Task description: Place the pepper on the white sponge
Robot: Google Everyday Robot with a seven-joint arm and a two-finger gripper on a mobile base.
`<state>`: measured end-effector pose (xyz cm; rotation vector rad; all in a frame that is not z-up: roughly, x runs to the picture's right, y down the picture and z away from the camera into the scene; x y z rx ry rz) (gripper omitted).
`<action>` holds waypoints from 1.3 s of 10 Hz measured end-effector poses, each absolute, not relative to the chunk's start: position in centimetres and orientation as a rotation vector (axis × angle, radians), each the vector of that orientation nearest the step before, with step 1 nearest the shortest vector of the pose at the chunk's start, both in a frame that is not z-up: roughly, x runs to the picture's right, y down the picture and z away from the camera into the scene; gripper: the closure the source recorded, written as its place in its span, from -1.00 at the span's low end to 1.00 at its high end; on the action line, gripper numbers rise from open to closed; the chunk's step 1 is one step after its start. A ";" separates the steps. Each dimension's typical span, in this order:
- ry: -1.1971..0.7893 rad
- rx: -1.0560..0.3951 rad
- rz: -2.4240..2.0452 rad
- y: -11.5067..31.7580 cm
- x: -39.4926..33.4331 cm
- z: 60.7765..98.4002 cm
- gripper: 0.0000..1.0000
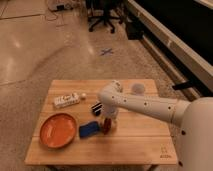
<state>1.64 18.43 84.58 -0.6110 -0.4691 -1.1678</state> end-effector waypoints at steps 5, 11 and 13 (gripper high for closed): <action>-0.484 -0.597 -1.201 18.6 0.9 83.5 1.00; -0.591 -0.532 -1.285 18.7 -2.9 77.4 1.00; -0.620 -0.507 -1.327 18.8 -4.7 76.1 1.00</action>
